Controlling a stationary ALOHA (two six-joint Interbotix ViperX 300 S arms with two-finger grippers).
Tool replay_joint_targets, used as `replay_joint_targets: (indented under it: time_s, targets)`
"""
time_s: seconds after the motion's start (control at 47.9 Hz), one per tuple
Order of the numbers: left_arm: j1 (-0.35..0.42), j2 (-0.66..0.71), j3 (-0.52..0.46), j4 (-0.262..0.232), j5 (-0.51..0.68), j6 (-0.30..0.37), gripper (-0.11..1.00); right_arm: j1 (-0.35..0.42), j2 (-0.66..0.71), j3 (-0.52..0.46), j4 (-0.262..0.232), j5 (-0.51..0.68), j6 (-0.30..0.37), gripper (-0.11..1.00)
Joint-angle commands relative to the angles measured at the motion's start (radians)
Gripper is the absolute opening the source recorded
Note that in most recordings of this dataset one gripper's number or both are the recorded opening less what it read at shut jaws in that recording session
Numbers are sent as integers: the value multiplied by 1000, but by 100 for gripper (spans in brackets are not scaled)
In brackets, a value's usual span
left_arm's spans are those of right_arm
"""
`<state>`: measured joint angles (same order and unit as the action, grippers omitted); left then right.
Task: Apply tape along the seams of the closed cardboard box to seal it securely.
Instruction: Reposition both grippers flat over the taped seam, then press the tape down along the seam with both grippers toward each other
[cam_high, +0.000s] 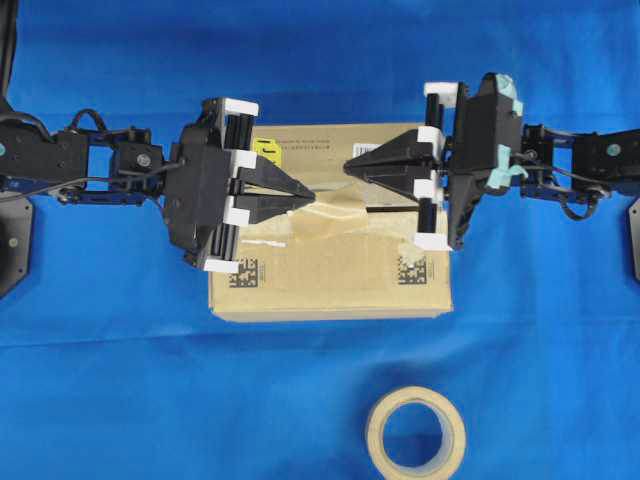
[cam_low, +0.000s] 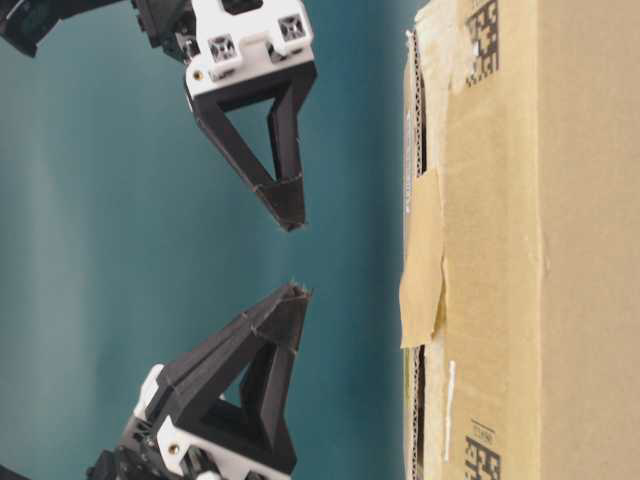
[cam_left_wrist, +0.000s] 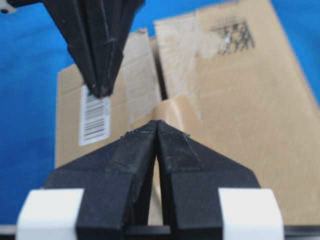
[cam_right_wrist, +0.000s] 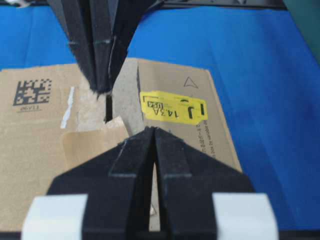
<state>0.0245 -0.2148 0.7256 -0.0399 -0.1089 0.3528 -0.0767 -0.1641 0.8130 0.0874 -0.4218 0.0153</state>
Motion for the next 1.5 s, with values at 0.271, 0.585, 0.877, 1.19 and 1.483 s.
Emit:
replay_joint_targets:
  time_s: [0.271,0.585,0.877,1.19,1.483]
  targets:
    - [-14,97,15,-2,-184,-74,0,11,86,-97,-3,-2,-2,-2]
    - [15,170,20,-2,-186,-158,0,34,161,-115,2,-8,15,-2]
    - [38,186,63,-3,-187,-209,0,40,199,-101,14,-9,18,-2]
    - [60,170,133,-3,-187,-273,0,46,212,-55,38,-8,20,-2]
    - [60,140,196,-2,-187,-328,0,46,170,21,86,-14,20,-2]
